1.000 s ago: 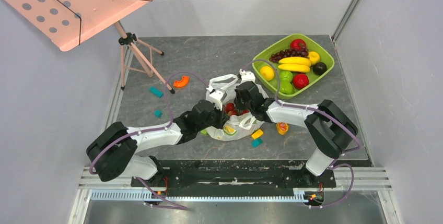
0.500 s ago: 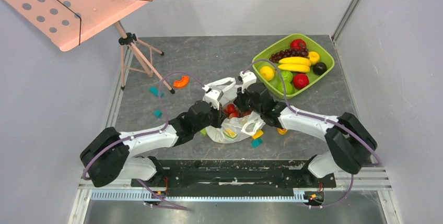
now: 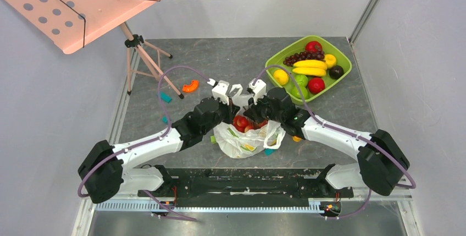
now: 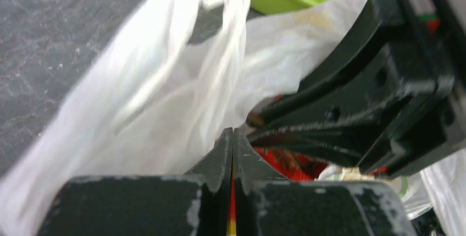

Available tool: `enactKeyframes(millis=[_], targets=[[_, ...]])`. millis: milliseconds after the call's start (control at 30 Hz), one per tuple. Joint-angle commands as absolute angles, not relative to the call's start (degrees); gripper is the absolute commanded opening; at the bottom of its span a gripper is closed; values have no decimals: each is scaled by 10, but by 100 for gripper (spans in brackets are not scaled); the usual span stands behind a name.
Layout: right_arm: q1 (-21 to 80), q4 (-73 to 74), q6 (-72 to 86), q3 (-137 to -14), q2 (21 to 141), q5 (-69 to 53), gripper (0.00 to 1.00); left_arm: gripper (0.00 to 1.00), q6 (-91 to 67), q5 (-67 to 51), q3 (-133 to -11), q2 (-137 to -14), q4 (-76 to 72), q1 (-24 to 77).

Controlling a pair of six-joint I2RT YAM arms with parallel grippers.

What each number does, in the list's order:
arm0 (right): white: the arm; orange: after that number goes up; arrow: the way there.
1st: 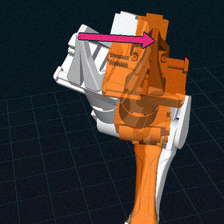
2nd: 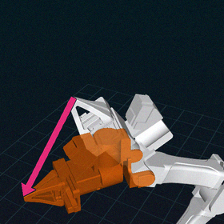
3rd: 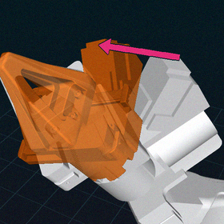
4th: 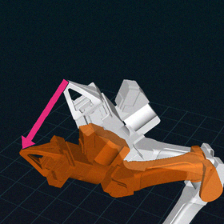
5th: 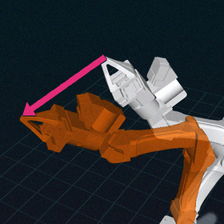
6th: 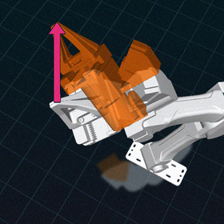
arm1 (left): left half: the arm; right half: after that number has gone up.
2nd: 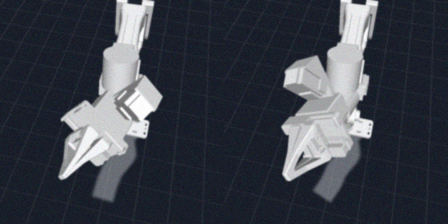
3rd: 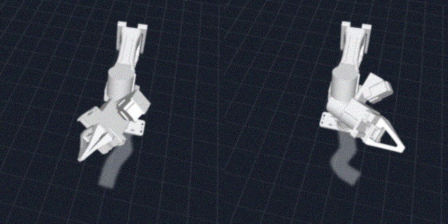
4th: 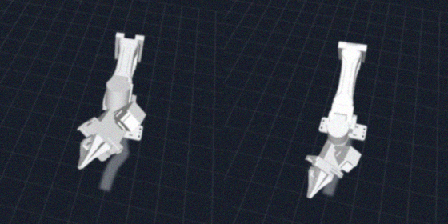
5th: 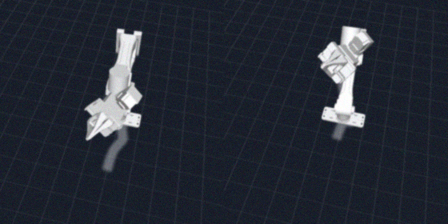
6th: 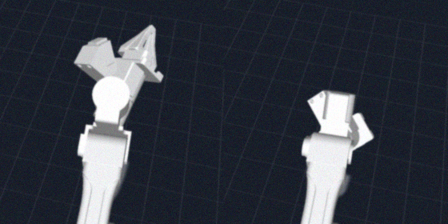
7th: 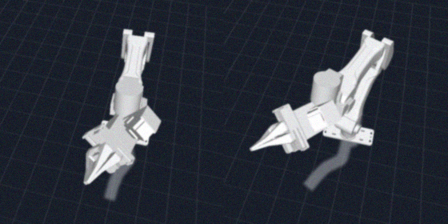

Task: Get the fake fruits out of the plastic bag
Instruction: Take out the fake fruit from the plastic bag.

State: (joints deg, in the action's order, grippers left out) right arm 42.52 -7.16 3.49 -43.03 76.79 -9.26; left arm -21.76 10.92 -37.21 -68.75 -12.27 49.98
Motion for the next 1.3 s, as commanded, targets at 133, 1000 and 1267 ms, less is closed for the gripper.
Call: enactKeyframes(millis=[133,1000,1267], targets=[[427,-76,16,-429,730,-159,0,2,-195,120,-416,-726,-134,500],[427,-118,117,-498,625,18,0,2,-215,101,-371,-708,-137,500],[427,-177,182,-524,639,61,0,2,-209,116,-375,-668,-119,500]])
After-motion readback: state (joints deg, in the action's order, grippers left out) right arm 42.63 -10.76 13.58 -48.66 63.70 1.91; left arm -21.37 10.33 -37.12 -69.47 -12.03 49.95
